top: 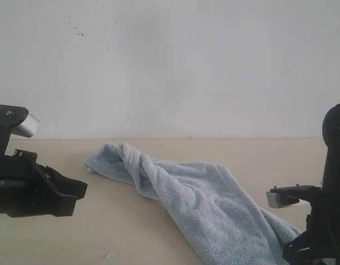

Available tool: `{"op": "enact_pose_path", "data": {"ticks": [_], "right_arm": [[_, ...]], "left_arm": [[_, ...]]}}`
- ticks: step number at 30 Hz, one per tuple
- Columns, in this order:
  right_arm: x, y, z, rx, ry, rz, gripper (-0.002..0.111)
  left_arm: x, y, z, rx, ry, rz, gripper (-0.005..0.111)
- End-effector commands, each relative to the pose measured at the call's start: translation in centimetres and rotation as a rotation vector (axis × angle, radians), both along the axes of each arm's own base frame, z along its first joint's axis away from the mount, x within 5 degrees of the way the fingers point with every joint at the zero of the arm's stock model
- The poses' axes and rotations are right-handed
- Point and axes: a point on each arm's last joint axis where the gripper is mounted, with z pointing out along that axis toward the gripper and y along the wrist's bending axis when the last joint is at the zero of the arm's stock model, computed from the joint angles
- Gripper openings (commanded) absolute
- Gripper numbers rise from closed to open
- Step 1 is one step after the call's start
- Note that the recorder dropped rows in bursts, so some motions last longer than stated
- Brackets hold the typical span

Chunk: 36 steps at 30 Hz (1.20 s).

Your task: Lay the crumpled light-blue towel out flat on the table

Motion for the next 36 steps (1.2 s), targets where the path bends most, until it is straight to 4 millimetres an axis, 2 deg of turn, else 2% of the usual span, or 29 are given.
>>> {"op": "enact_pose_path", "data": {"ticks": [1, 5, 14, 17, 24, 30, 36], "right_arm": [[-0.6, 0.2, -0.4, 0.005, 0.026, -0.005, 0.065], [-0.2, 0.3, -0.5, 0.024, -0.027, 0.038, 0.065], [0.5, 0.4, -0.7, 0.126, -0.143, 0.380, 0.065], [0.7, 0.4, -0.8, 0.136, -0.174, 0.443, 0.065], [0.3, 0.8, -0.7, 0.189, -0.131, 0.410, 0.065], [-0.3, 0.8, -0.5, 0.139, -0.036, 0.192, 0.065], [-0.6, 0.4, -0.4, 0.082, 0.014, 0.138, 0.062]], "left_arm": [[-0.2, -0.2, -0.2, -0.010, 0.018, -0.014, 0.004], [-0.2, -0.2, -0.2, -0.010, 0.018, -0.014, 0.004], [-0.2, -0.2, -0.2, -0.010, 0.018, -0.014, 0.004], [-0.1, -0.2, -0.2, -0.008, 0.015, -0.009, 0.004], [-0.1, -0.1, -0.2, -0.005, 0.011, -0.002, 0.004], [-0.1, -0.1, -0.2, 0.000, 0.006, -0.007, 0.004], [-0.1, -0.1, -0.2, 0.009, -0.003, -0.017, 0.004]]}}
